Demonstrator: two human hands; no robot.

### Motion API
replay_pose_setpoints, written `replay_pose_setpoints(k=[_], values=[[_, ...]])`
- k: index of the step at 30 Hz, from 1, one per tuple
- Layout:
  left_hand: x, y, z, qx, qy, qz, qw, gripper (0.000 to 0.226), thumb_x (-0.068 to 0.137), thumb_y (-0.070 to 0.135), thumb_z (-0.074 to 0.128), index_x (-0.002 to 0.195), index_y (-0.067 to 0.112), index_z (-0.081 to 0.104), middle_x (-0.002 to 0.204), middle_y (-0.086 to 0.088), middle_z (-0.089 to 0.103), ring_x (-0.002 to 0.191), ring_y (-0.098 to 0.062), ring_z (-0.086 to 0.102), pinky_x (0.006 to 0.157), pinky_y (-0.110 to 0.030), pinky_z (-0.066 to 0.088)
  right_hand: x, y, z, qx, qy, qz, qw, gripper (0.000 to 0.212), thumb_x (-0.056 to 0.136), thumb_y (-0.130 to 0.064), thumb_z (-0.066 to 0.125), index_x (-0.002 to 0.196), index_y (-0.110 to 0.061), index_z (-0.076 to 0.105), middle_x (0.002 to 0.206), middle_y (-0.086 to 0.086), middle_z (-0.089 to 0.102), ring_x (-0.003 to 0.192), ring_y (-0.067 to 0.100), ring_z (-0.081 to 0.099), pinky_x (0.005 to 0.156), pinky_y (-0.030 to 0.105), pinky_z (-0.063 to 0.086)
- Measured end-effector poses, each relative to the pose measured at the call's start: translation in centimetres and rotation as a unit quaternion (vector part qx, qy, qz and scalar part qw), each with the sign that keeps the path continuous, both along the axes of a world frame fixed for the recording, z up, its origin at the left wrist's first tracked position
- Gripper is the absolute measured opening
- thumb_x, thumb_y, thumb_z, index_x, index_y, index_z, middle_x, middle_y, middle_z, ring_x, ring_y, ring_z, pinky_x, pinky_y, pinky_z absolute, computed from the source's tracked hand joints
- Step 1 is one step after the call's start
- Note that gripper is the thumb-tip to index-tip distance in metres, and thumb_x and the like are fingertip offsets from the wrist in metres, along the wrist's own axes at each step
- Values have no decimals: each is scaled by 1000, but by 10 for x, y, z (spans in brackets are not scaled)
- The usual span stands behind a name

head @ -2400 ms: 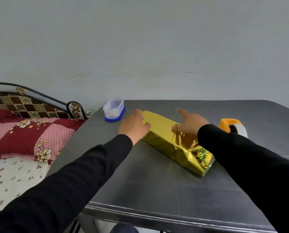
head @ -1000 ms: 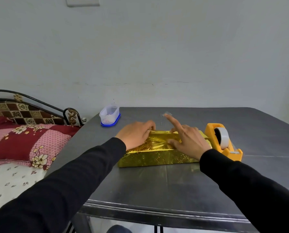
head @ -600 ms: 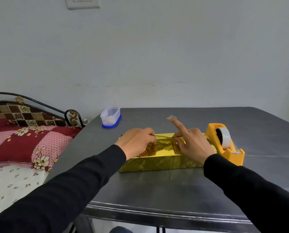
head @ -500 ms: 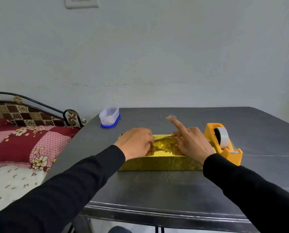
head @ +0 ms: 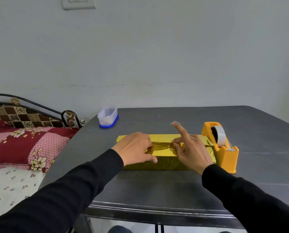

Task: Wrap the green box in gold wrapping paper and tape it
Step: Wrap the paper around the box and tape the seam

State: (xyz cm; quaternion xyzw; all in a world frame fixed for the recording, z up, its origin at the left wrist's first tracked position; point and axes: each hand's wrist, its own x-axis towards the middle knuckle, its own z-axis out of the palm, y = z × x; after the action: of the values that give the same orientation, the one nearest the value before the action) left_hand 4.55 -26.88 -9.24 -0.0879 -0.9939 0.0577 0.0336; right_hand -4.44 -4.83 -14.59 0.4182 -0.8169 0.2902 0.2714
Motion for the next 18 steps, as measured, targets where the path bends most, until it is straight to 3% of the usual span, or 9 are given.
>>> replay_pose_setpoints(k=[4, 8, 11, 14, 16, 18], values=[[3, -1, -3, -1, 0, 3, 1000, 69, 87, 74, 53, 125, 18, 67, 119, 1, 67, 110, -19, 61, 98, -32, 50, -3, -3, -8, -27, 12, -19, 999, 86, 87, -7, 75, 154, -24, 25, 92, -10, 79, 92, 19, 72, 96, 34, 41], [7, 3, -4, 29, 9, 25, 999, 60, 88, 69, 60, 125, 23, 48, 101, -3, 67, 90, -21, 64, 78, -41, 59, -9, -1, -9, -13, 13, -13, 1000, 83, 89, -8, 74, 153, -26, 24, 95, -9, 79, 95, 21, 72, 97, 33, 38], [7, 4, -4, 18, 1, 35, 999, 65, 89, 70, 58, 135, 26, 45, 101, -2, 69, 90, -21, 66, 75, -41, 60, -15, 3, -8, 10, 1, 4, 1000, 78, 94, -12, 68, 155, -26, 22, 101, -9, 79, 99, 21, 71, 101, 32, 34], [9, 4, -4, 14, 9, 34, 999, 51, 92, 69, 54, 115, 25, 64, 86, 3, 65, 83, -18, 62, 62, -32, 50, -17, 13, -5, 31, -16, 25, 999, 74, 99, -21, 64, 156, -28, 18, 103, -11, 78, 99, 20, 68, 103, 32, 34], [9, 5, -6, 25, 17, 33, 999, 44, 93, 67, 54, 96, 24, 65, 79, 4, 64, 77, -16, 59, 58, -30, 45, -19, 25, -3, 42, -38, 53, 997, 75, 99, -36, 64, 159, -29, 18, 105, -15, 77, 100, 15, 69, 106, 36, 41], [9, 6, -9, 27, 20, 28, 999, 45, 95, 65, 53, 85, 22, 62, 77, 4, 62, 74, -16, 58, 61, -32, 49, -19, 37, 4, 72, -80, 75, 991, 88, 93, -57, 63, 160, -37, 10, 114, -19, 74, 109, 5, 65, 109, 29, 37]])
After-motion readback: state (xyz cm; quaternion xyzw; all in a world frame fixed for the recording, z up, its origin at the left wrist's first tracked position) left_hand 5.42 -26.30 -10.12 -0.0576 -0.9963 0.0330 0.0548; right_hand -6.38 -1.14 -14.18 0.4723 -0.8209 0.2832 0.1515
